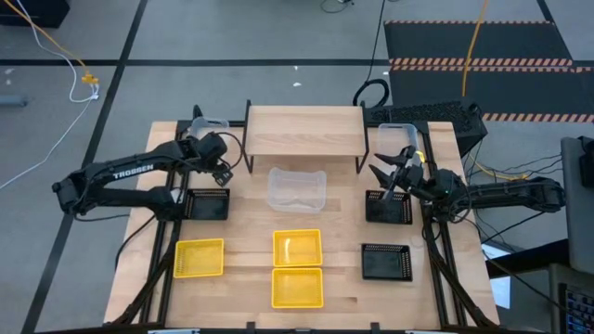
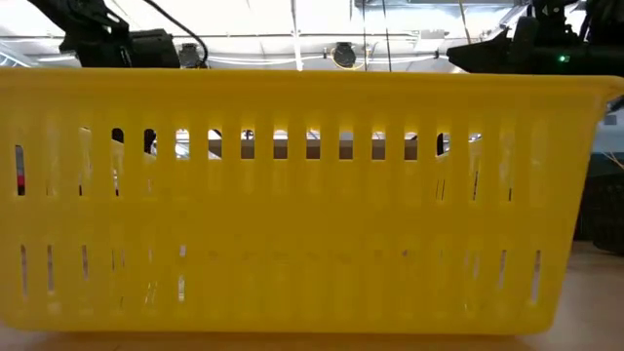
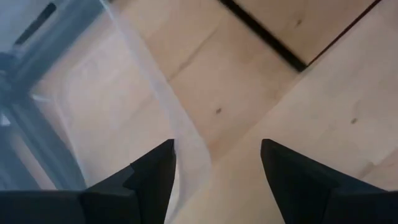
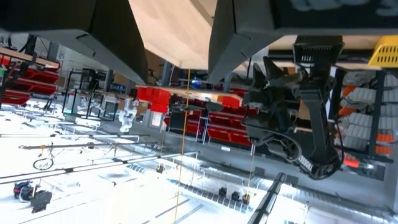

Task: Stack baskets on shelf by color
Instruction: Put the left transparent bin on the shelf

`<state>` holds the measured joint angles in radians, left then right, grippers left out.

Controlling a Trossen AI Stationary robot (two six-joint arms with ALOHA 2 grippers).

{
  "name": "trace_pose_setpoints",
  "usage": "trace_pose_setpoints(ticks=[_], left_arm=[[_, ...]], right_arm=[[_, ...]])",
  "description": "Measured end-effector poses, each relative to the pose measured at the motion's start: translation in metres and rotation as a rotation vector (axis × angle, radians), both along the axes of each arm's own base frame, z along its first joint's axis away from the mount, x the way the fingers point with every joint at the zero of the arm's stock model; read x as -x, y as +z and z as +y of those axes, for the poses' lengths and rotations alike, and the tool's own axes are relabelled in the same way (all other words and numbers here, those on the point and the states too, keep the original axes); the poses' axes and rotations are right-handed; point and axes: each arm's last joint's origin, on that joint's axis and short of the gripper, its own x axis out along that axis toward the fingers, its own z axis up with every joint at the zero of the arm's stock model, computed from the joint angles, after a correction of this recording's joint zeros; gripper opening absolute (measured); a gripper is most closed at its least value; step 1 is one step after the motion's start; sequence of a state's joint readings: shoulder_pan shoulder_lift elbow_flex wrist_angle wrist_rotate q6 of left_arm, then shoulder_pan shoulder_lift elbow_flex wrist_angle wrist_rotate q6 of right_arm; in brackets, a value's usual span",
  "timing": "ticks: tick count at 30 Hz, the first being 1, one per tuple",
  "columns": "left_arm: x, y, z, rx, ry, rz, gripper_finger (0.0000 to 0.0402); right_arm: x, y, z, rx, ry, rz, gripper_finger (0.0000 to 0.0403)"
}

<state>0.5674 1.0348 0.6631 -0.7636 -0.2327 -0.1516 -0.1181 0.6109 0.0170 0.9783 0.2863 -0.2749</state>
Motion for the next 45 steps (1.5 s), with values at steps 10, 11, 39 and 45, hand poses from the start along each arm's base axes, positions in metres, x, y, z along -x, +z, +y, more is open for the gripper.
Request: trace_pose_setpoints(ticks=[10,11,39,45], left_arm=[[-0.001,0.008,0.003,-0.025,-0.057,0.099,0.0237],[-0.002,0.007,0.004,-0.016,-0.064,0.097,0.0237],[-0.005,-0.014,0.026,0.066,0.012,0.151,0.0018],[-0.005,-0.014,0.026,0.077,0.020,0.144,0.0025]], right_arm=[[0.000,0.001,0.000,0.007,-0.002,-0.012,0.0162],[0.000,0.001,0.000,0.007,-0.002,-0.006,0.0162],[-0.001,0.001,0.000,0.007,-0.002,-0.013,0.0162],[-0.001,0.001,0.000,0.030,-0.011,-0.003,0.0162]])
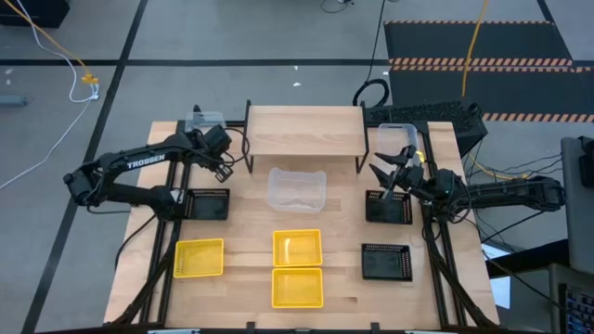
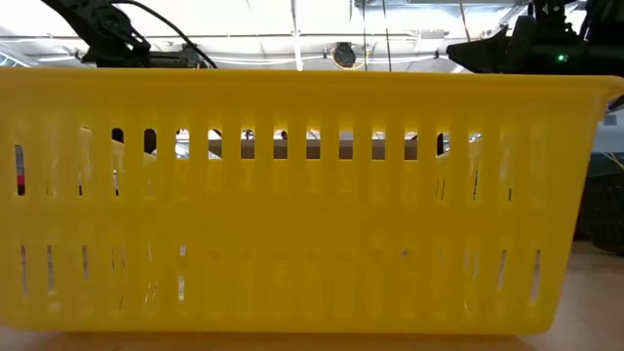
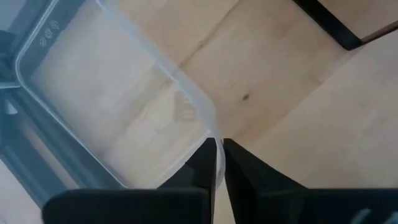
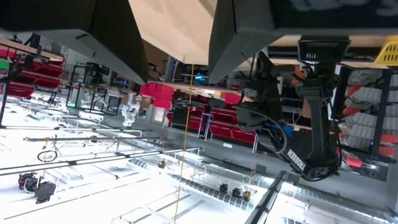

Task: Stack baskets on shelf by color
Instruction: Put the left transparent bin on the shelf

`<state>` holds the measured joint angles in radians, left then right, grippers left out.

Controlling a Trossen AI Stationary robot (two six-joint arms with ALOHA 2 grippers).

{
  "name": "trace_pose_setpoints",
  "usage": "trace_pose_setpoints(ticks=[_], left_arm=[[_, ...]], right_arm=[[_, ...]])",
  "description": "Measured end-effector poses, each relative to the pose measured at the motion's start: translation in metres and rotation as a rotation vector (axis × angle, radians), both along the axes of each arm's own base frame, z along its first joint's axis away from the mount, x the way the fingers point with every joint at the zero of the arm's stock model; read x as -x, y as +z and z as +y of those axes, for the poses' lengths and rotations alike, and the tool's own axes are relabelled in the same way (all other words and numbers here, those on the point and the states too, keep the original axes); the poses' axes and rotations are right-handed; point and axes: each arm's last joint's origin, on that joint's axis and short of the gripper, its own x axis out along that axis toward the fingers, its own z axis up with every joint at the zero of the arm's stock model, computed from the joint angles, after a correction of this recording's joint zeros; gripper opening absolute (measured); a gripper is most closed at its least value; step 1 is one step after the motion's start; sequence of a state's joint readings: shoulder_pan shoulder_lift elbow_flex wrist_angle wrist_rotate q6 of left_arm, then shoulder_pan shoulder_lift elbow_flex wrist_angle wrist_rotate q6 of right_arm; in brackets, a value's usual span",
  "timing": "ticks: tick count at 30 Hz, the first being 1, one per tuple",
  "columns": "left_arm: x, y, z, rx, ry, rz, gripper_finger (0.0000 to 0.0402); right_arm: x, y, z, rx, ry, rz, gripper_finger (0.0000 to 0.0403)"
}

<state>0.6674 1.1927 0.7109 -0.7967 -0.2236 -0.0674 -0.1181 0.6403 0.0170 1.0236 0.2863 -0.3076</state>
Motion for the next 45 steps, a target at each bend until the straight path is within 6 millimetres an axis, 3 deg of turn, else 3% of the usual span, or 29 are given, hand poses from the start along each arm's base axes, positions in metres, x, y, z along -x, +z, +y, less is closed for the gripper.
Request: trace_pose_setpoints(ticks=[9,12,15,19,25,30,34,40,45], left_arm=[[0.000,0.001,-0.001,0.002,0.037,-0.024,0.0008],[0.001,0.012,-0.002,-0.005,0.049,-0.038,0.0005],[0.002,0.038,-0.005,-0.082,0.079,-0.029,0.0005],[0.000,0.090,-0.008,-0.253,0.110,-0.056,0.0004],[-0.004,0.173,-0.014,-0.439,0.141,-0.338,0.0003],[-0.021,0.214,-0.017,-0.518,0.113,-0.529,0.0004],[-0.051,0.222,-0.016,-0.529,0.022,-0.537,0.0003],[-0.105,0.211,-0.012,-0.406,-0.136,-0.489,0.0003],[-0.139,0.205,-0.012,-0.297,-0.210,-0.442,0.0009]], right_arm=[[0.001,0.002,0.000,-0.009,0.005,-0.027,0.0162],[0.001,0.002,0.000,-0.025,0.013,-0.041,0.0162],[0.001,0.003,0.000,-0.024,0.013,-0.051,0.0162],[0.002,0.004,0.000,-0.023,0.013,-0.063,0.0162],[0.001,0.003,0.000,-0.049,0.024,-0.063,0.0162],[0.001,0.003,0.000,-0.053,0.025,-0.063,0.0162],[0.002,0.004,0.000,-0.052,0.025,-0.072,0.0162],[0.002,0.004,0.000,-0.048,0.024,-0.073,0.0162],[0.001,0.003,0.000,-0.050,0.024,-0.061,0.0162]])
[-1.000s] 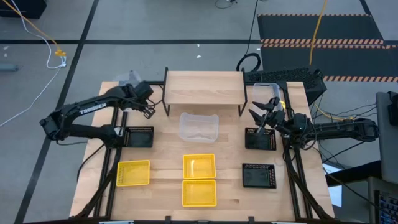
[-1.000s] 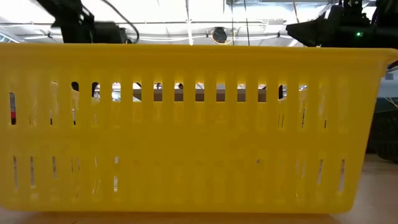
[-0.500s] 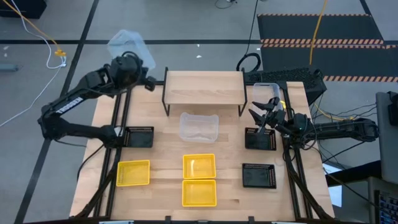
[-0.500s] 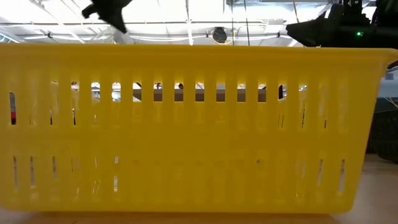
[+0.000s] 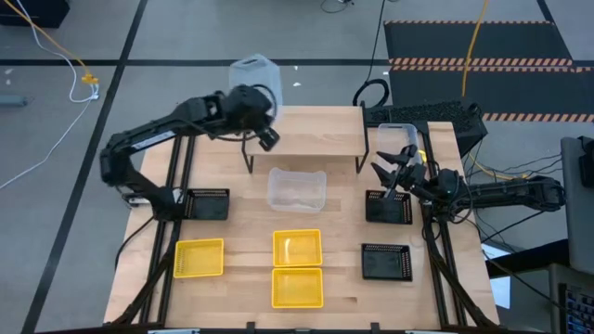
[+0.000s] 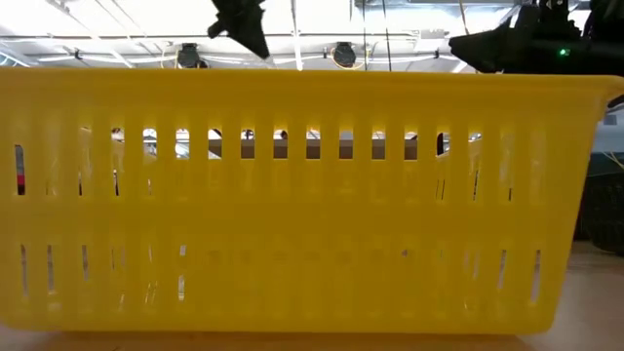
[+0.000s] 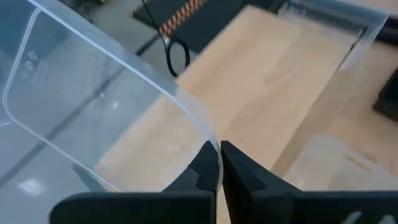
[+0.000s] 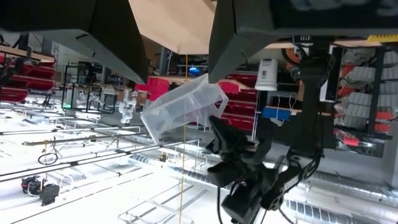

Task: Stack baskets on shelf by color
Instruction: Put the left transparent bin on the shelf, then stack the middle transparent bin on top of the transparent bin on the shelf

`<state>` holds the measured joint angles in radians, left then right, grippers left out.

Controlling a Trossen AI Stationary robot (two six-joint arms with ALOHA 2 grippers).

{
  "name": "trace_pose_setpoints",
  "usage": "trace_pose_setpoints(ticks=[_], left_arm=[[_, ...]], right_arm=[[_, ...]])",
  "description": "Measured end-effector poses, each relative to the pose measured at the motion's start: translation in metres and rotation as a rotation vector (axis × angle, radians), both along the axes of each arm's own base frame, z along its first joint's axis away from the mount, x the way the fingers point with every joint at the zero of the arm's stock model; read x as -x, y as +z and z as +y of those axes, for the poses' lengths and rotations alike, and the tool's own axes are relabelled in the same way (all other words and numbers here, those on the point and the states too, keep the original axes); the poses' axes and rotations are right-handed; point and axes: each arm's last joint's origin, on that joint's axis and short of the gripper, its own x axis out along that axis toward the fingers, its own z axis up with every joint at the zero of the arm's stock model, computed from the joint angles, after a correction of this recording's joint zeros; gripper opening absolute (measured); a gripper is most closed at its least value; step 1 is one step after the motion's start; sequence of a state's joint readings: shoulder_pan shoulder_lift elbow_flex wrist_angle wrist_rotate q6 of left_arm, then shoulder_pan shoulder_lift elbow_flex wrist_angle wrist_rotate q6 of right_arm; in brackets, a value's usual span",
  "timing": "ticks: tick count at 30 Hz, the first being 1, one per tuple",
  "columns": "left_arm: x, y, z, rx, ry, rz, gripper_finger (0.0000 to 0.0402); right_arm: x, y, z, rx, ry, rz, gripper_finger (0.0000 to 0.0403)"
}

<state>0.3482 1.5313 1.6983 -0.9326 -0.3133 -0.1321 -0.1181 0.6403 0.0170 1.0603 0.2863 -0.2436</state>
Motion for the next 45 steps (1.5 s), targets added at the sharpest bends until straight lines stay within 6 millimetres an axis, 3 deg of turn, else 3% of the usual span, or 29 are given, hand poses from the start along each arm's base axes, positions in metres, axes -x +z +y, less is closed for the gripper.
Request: trace_pose_setpoints(ticks=[6,13,22,32,37,39,41,45], left_arm=[[-0.020,-0.010,-0.002,0.082,-0.005,0.128,0.0004],[-0.034,-0.022,0.002,0.263,-0.027,0.132,0.0022],[-0.034,-0.033,0.005,0.309,0.001,0.157,0.0015],[-0.036,-0.031,0.006,0.283,-0.011,0.133,0.0130],[-0.039,-0.023,0.011,0.229,-0.031,0.057,0.0169],[-0.039,-0.018,0.011,0.188,-0.075,0.049,0.0177],[-0.038,-0.013,0.008,0.138,-0.139,0.065,0.0182],[-0.039,-0.004,-0.004,0.028,-0.279,0.089,0.0184]], right_arm=[[-0.001,-0.002,0.000,-0.003,0.000,0.026,0.0162],[-0.001,-0.002,0.000,-0.004,0.000,0.026,0.0162],[-0.001,-0.003,0.000,-0.023,0.008,0.022,0.0162],[-0.001,-0.002,0.000,-0.021,0.008,0.020,0.0162],[-0.001,-0.002,0.000,-0.025,0.002,0.015,0.0162],[-0.001,-0.005,-0.002,-0.078,-0.060,0.036,0.0162],[-0.004,-0.020,-0.007,-0.149,-0.212,0.192,0.0161],[-0.015,0.002,-0.016,-0.185,-0.475,0.470,0.0156]])
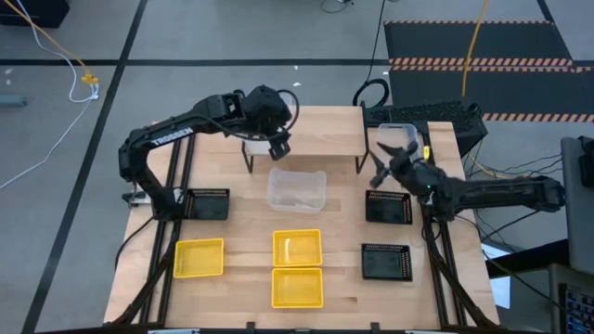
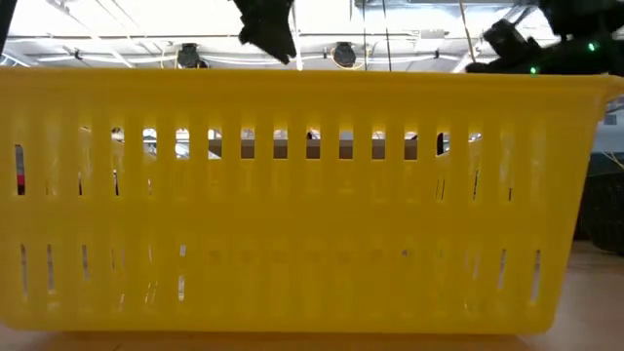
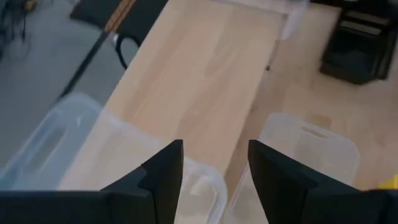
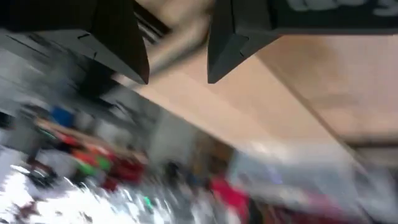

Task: Stack baskets on shelf by color
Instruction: Stack the middle transparent bin on top of the transparent bin on the shelf

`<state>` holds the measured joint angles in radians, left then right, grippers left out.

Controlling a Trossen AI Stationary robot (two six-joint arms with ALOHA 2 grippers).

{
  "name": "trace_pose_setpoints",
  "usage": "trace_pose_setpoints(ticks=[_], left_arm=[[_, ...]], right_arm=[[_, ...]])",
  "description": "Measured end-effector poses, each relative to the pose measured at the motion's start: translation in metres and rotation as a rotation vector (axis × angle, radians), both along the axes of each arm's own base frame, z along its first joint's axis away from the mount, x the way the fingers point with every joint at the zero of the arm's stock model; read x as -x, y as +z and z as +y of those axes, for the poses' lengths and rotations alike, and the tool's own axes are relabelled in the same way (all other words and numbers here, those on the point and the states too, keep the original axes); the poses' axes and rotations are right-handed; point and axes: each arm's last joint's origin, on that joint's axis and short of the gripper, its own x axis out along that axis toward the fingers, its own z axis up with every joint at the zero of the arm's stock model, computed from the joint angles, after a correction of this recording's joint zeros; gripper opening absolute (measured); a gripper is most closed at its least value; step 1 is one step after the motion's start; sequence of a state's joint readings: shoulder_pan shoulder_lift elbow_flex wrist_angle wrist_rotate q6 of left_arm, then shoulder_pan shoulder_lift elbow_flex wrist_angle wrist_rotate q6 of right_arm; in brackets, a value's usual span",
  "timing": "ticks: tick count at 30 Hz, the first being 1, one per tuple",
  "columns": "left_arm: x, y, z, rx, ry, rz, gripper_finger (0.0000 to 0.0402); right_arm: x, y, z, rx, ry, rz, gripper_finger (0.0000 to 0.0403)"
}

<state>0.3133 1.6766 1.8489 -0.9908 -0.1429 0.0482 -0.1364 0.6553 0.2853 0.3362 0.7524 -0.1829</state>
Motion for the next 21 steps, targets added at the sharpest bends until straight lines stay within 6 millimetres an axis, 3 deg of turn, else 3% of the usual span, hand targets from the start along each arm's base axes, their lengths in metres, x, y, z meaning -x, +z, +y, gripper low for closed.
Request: trace_pose_setpoints(ticks=[5,7,10,13,17,21], left_arm=[[-0.011,-0.003,-0.013,-0.059,-0.097,-0.019,0.0184],[-0.018,-0.013,-0.018,-0.084,-0.132,-0.041,0.0184],[-0.023,-0.031,-0.026,-0.110,-0.180,-0.050,0.0184],[-0.028,-0.040,-0.035,-0.162,-0.218,-0.146,0.0184],[-0.025,-0.055,-0.046,-0.224,-0.264,-0.242,0.0184],[-0.008,-0.061,-0.059,-0.268,-0.324,-0.257,0.0184]], right_arm=[[-0.005,0.045,-0.006,-0.061,-0.094,0.143,0.0160],[-0.005,0.064,-0.006,-0.080,-0.097,0.163,0.0163],[-0.002,0.076,-0.004,-0.154,-0.045,0.262,0.0167],[0.000,0.077,0.000,-0.300,0.084,0.340,0.0168],[0.000,0.063,0.008,-0.517,0.270,0.466,0.0169],[-0.005,0.053,0.010,-0.626,0.334,0.546,0.0169]])
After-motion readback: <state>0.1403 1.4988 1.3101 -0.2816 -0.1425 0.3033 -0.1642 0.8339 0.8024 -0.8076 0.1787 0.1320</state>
